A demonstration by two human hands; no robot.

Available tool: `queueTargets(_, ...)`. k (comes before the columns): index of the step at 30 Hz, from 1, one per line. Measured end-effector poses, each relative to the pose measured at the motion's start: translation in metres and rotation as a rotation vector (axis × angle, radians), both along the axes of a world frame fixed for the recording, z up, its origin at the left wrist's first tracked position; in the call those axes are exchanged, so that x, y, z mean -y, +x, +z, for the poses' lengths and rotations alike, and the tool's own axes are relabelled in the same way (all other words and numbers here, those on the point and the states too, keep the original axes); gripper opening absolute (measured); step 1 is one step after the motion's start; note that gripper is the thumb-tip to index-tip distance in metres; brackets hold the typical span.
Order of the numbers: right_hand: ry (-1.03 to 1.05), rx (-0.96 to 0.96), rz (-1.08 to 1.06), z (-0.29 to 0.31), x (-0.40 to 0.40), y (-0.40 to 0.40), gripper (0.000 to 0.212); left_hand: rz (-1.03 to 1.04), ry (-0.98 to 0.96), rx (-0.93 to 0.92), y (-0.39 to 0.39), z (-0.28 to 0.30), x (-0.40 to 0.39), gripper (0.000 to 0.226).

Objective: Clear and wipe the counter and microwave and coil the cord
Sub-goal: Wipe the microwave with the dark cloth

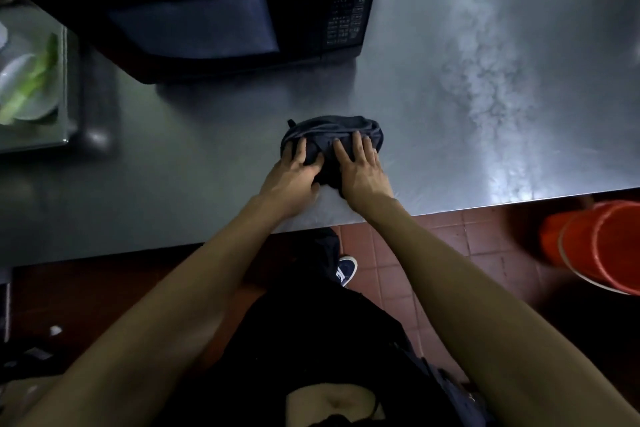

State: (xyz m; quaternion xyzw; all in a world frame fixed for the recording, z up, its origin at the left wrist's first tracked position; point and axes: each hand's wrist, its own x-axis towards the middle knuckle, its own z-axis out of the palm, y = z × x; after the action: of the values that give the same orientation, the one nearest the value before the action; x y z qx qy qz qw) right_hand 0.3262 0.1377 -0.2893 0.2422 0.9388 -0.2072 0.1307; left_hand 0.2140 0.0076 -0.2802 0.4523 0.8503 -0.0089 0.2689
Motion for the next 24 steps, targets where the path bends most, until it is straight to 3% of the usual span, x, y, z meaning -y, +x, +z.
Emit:
queueTargets(6, -0.006, 0.041, 0.007, -0.001, -0.043, -0.037, 0.078, 0.002, 0.088, -0.099, -0.025, -0.008, -0.034, 0.068)
queueTargets(12, -0.004, 0.093, -0.019, -0.002, -0.097, -0.078, 0.088, 0.074, 0.102, -0.048, -0.061, -0.009, -0.093, 0.067)
queueTargets(24, 0.007, 0.062, 0.051, -0.005, -0.147, -0.097, 0.090, 0.112, 0.024, -0.054, -0.067, -0.002, -0.140, 0.074)
